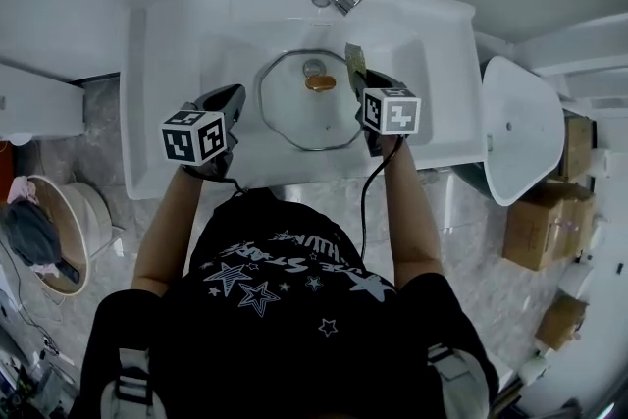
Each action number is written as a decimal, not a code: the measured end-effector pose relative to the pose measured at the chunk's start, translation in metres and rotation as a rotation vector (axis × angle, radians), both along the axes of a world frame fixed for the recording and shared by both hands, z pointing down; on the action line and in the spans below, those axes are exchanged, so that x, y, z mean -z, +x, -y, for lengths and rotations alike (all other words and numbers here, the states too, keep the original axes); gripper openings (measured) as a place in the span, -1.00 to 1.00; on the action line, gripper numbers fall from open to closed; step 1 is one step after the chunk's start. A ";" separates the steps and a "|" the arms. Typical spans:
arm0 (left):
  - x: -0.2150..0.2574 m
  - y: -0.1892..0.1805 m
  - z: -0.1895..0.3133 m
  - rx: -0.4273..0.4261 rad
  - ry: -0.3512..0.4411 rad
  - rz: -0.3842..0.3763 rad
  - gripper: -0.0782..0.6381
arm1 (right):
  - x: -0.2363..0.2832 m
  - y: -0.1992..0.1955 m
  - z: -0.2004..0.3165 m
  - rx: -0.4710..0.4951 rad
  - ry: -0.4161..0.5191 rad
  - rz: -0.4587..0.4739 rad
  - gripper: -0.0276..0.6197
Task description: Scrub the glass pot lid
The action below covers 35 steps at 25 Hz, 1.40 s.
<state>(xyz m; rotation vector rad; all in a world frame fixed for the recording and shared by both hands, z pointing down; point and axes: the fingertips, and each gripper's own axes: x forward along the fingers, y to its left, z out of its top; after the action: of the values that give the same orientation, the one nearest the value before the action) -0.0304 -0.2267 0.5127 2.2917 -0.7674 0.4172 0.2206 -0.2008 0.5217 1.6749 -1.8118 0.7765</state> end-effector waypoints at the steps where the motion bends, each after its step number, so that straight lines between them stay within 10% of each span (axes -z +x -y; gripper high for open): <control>1: -0.002 -0.001 0.003 -0.004 -0.002 -0.001 -0.76 | -0.006 0.001 0.006 0.014 -0.024 -0.030 -0.72; 22: -0.019 -0.013 0.019 0.065 -0.072 -0.009 -0.76 | -0.100 -0.008 0.056 0.344 -0.482 -0.352 -0.72; 35: -0.023 -0.019 0.004 0.115 -0.087 -0.008 -0.76 | -0.114 -0.063 0.067 0.493 -0.518 -0.312 -0.72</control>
<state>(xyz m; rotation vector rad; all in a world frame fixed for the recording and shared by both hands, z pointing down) -0.0495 -0.2309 0.5360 2.1548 -0.8560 0.3816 0.1580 -0.2679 0.6361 0.9080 -1.5368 0.6460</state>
